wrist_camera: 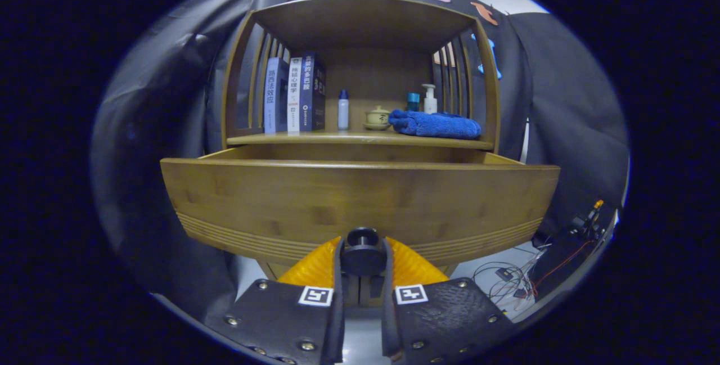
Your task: Pull open the drawer, take out the items inside it, and place them on the countertop above the cabinet.
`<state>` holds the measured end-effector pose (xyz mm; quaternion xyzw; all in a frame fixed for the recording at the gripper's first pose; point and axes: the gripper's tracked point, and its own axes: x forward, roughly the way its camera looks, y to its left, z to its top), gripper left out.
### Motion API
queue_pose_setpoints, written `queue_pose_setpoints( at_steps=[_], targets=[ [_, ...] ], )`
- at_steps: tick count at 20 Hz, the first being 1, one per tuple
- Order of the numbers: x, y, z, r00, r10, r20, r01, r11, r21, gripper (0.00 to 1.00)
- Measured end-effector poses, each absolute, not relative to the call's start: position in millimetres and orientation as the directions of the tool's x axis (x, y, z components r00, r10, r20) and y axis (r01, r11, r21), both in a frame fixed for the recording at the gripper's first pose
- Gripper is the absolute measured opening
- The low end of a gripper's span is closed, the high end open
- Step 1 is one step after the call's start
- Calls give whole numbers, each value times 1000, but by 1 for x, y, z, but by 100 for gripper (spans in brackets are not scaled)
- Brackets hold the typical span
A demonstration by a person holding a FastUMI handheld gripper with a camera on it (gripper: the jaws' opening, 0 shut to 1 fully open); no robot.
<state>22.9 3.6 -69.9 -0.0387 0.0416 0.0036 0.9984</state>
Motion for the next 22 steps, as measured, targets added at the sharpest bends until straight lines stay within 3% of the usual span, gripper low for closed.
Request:
queue_pose_setpoints(
  at_steps=[6, 9, 11, 16, 22],
  targets=[
    [9, 4, -80, 995, -2, -102, -6, 997, -80, 26],
    [6, 11, -80, 995, 57, -86, -56, 998, 17, 27],
    [3, 19, -65, 995, 89, -46, -85, 993, 84, 47],
    [-10, 17, -28, 999, 19, -26, -18, 998, 52, 100],
    [-12, 31, 17, 999, 14, -42, -15, 999, -28, 100]
  ],
)
